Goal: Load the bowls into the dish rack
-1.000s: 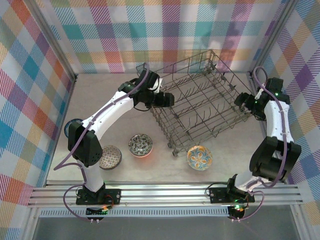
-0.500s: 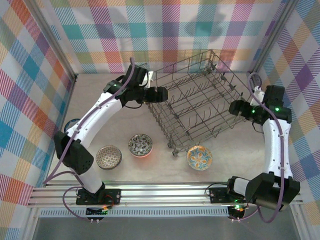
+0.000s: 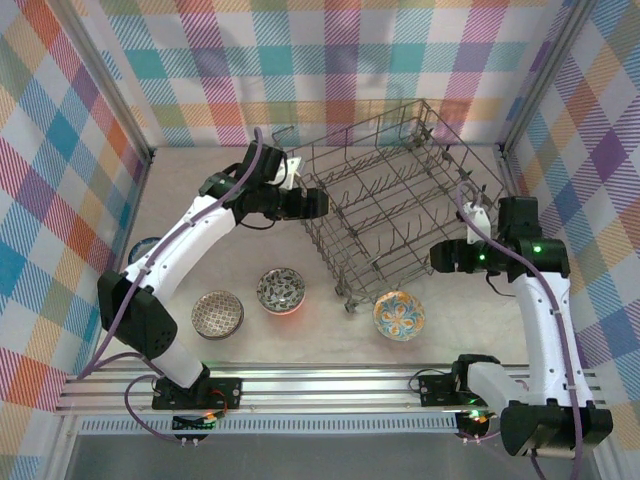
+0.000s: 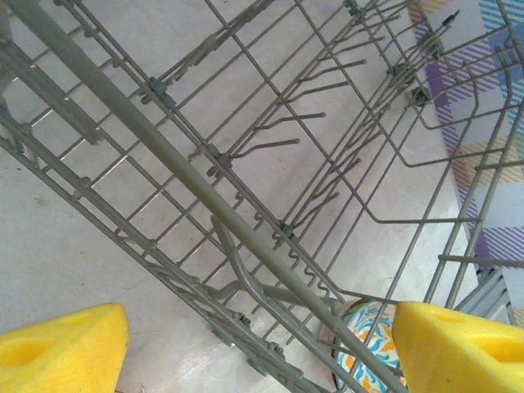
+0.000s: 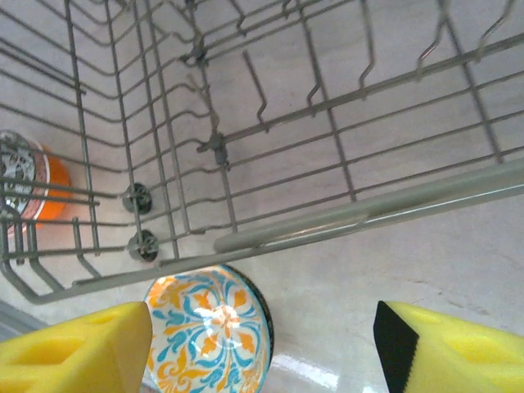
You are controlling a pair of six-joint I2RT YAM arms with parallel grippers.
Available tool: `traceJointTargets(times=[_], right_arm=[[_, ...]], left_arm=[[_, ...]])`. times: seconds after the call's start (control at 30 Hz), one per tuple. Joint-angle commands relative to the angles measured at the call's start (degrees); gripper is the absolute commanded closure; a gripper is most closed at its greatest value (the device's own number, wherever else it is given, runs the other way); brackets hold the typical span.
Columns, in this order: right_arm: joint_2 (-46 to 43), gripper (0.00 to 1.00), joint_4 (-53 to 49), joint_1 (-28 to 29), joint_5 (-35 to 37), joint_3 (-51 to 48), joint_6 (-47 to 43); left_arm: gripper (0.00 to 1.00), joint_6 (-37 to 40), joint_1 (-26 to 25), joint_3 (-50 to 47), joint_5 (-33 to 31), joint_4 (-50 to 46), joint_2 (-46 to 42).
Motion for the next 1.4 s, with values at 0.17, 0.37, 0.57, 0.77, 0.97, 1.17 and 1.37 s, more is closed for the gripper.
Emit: traceJointTargets(times=[0.17,0.37,0.57,0.77,0.97,1.17,1.37], right_arm=[[2.68,0.27,-2.48,5.36,-1.56,-0.31,-1.42],[5.34,0.27,-1.09,10.47,3.48,-1.0,0.52],[8.94,0.27,-3.17,12.5,4.21,0.74,-2.96],[7.79,0.26,-5.61,13.3,2.42,1.45,-8.75],[9.05,0.27,-10.52,14.49,6.9,0.52,-13.2],[9.18,0.31,-10.14,15.0,7.22,-1.99,-17.06],[6.82,0.25,-6.98,17.27,4.88,-8.28,-22.19]], left_arm=[[0.17,0.52,0.36,-4.6,0.26,0.85,-6.31],[0.18,-0.64,0.36,-5.26,0.19,1.17,-6.2],[0.19,0.43,0.41,-4.28,0.18,0.53,-6.5],[0.19,1.47,0.36,-6.25,0.45,1.3,-7.63],[0.21,1.4,0.36,-6.41,1.89,1.97,-7.39],[0.22,0.31,0.36,-9.07,3.7,4.0,-7.63],[0.22,0.39,0.36,-10.42,3.79,4.4,-8.38]])
